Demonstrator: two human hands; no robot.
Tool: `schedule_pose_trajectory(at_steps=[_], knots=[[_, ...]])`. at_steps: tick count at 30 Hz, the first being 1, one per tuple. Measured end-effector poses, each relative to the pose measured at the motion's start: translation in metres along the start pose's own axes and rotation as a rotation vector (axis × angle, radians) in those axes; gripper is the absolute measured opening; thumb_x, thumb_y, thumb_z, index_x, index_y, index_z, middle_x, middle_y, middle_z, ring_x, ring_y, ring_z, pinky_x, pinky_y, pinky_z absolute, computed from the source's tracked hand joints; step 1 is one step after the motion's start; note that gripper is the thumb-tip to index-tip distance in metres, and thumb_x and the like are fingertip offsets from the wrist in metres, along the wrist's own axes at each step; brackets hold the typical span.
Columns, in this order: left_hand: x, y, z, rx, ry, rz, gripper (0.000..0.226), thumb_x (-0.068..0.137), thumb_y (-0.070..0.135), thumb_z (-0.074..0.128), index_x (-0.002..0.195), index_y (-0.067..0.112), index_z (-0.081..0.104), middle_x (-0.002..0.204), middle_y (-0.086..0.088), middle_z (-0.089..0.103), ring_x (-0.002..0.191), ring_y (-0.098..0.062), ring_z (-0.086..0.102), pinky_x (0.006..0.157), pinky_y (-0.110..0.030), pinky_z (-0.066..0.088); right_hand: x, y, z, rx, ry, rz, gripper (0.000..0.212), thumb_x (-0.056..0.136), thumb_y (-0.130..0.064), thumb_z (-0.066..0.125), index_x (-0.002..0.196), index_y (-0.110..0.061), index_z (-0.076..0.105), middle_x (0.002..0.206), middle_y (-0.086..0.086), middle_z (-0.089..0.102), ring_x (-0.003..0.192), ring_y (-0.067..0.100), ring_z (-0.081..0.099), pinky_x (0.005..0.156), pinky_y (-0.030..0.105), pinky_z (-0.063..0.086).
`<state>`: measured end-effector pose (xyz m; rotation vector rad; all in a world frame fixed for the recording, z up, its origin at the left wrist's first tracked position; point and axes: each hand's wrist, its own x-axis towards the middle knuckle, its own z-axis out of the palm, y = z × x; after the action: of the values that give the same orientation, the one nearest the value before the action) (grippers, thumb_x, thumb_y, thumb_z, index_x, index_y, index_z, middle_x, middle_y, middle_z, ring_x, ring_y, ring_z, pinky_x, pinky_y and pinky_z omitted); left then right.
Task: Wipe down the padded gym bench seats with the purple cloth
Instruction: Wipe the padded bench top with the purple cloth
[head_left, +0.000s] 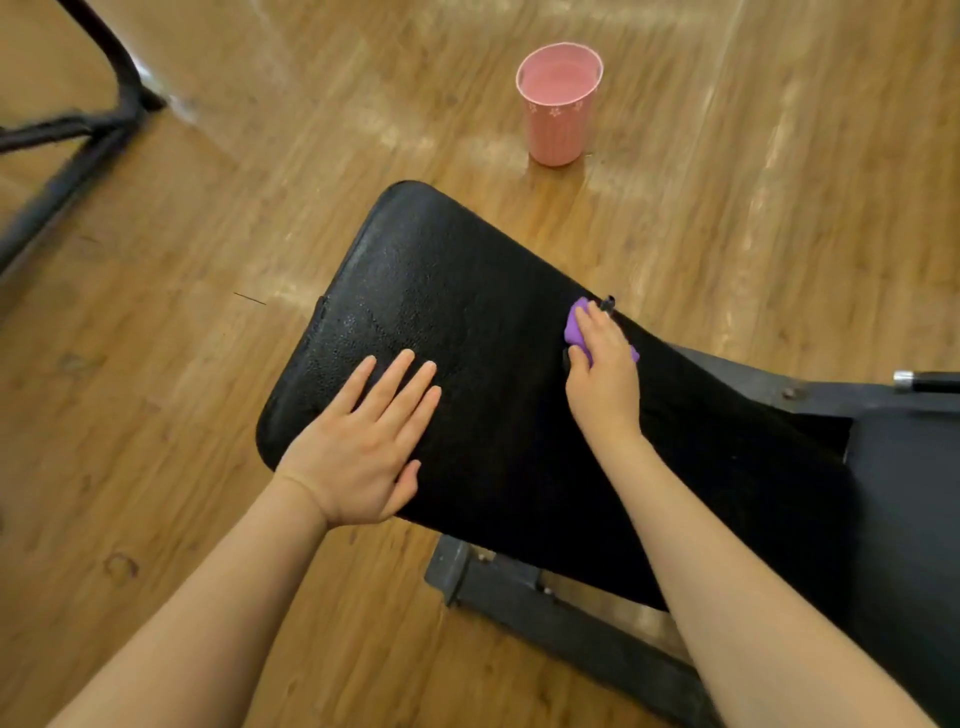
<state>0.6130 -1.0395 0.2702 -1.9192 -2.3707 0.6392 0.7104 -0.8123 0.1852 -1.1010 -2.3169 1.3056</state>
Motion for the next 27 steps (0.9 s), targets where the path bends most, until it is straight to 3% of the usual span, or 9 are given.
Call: schedule_pose_trajectory(at_steps=[6, 10, 15, 21, 27], knots=[[0.000, 0.001, 0.000, 0.001, 0.011, 0.001, 0.069, 0.079, 0.037, 0.036, 0.132, -0.005, 0.051, 0.142, -0.026, 0.043, 0.134, -0.043, 0.036, 0.112, -0.056, 0.017, -0.120, 0.018, 0.025, 0.027, -0.011, -0.169, 0.056, 0.087, -0.005, 0.061, 0.138, -0.012, 0.037, 0.140, -0.004, 0.042, 0.134, 0.002, 0.030, 0.112, 0.017, 0.020], [-0.001, 0.001, 0.001, 0.007, 0.019, 0.002, 0.070, 0.079, 0.038, 0.036, 0.132, -0.005, 0.051, 0.143, -0.025, 0.043, 0.135, -0.043, 0.034, 0.111, -0.057, 0.021, -0.185, 0.031, 0.037, 0.087, -0.100, -0.200, 0.057, 0.087, -0.026, 0.053, 0.140, -0.016, 0.034, 0.142, -0.008, 0.041, 0.136, -0.002, 0.027, 0.112, 0.013, 0.015], [-0.001, 0.001, 0.002, 0.006, 0.024, 0.006, 0.070, 0.079, 0.038, 0.037, 0.133, -0.005, 0.050, 0.144, -0.025, 0.042, 0.136, -0.042, 0.031, 0.111, -0.057, 0.020, -0.179, 0.034, 0.034, 0.042, -0.071, -0.237, 0.045, 0.087, -0.017, 0.051, 0.131, -0.010, 0.049, 0.136, -0.007, 0.045, 0.131, 0.009, 0.039, 0.112, 0.015, 0.020], [0.000, 0.001, 0.001, 0.013, 0.020, 0.007, 0.070, 0.079, 0.037, 0.036, 0.133, -0.005, 0.050, 0.144, -0.025, 0.042, 0.134, -0.044, 0.036, 0.110, -0.057, 0.021, -0.171, 0.012, 0.040, -0.093, -0.161, -0.509, 0.046, 0.087, -0.016, 0.045, 0.133, -0.011, 0.045, 0.137, 0.003, 0.049, 0.132, 0.015, 0.037, 0.114, 0.024, 0.021], [0.000, 0.001, 0.003, 0.018, 0.020, 0.003, 0.070, 0.079, 0.037, 0.036, 0.133, -0.005, 0.049, 0.144, -0.025, 0.042, 0.135, -0.044, 0.034, 0.110, -0.057, 0.021, -0.174, 0.060, 0.017, -0.078, -0.150, -0.383, 0.048, 0.088, -0.015, 0.044, 0.136, -0.011, 0.041, 0.139, -0.002, 0.043, 0.132, 0.013, 0.038, 0.112, 0.025, 0.026]])
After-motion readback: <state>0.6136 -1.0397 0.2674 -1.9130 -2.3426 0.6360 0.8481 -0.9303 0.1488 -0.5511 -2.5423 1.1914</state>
